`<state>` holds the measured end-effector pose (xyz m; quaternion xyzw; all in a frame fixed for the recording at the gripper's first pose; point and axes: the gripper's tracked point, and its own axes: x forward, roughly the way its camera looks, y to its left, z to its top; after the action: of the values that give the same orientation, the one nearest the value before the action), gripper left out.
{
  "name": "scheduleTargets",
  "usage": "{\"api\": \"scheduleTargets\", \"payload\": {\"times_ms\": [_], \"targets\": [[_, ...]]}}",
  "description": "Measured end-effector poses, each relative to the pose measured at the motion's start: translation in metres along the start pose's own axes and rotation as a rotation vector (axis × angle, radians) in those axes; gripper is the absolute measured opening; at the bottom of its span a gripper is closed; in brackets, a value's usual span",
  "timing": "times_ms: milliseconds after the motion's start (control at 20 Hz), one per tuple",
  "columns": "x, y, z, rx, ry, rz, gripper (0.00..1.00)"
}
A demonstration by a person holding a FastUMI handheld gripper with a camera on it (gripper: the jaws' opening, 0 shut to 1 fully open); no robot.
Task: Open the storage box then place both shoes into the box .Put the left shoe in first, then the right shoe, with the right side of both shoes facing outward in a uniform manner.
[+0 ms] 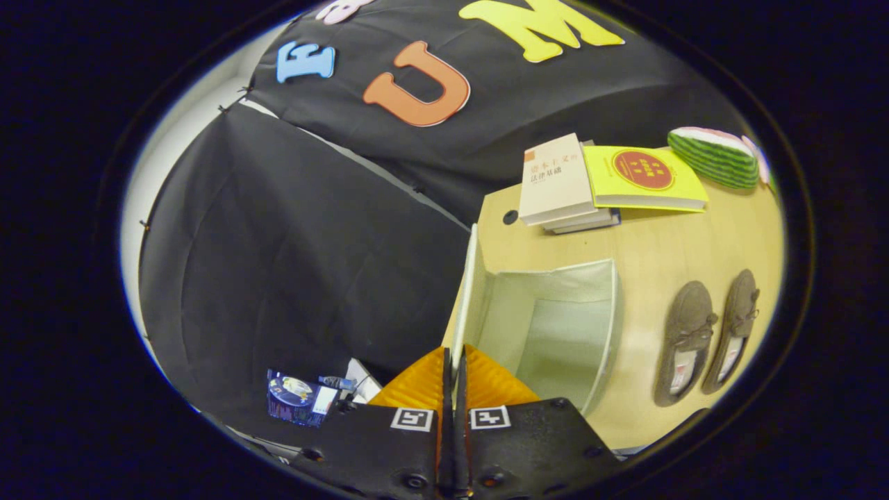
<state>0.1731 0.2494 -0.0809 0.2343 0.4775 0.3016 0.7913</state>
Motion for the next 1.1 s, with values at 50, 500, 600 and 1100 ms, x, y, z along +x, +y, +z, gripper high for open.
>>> {"api": "scheduleTargets", "payload": {"times_ms": [50,500,600,1100], "targets": [[0.005,0.004,-0.001,0.003,-0.012,-0.029,0.06],[0.025,0.059,-0.003,0.008,-0.080,-0.143,0.06],[0.034,0.067,-0.002,-0.010,-0.092,-0.167,0.06],[0.056,0.103,-0.035,-0.239,-0.097,-0.185,1.00]]}}
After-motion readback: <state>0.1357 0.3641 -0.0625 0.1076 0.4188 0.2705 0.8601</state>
